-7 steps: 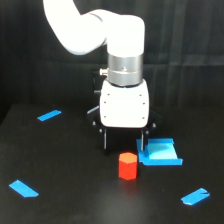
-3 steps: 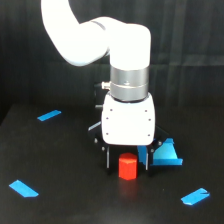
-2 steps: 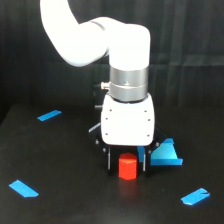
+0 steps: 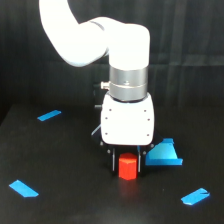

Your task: Pick up the red object from the table

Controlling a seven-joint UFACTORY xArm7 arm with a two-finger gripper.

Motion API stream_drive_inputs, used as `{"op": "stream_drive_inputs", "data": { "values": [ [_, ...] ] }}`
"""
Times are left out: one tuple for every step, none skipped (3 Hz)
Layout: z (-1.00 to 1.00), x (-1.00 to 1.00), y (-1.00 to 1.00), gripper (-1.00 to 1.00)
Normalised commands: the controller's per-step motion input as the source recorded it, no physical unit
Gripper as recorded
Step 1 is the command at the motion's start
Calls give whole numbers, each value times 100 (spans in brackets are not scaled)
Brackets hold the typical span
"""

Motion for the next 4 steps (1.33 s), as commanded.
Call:
{"op": "stream_drive_inputs", "data": {
  "values": [
    [-17,-2,-4,-100],
    [-18,9,-5,-100],
    [93,-28,7,-100],
    [97,-32,9,-100]
  ]
}}
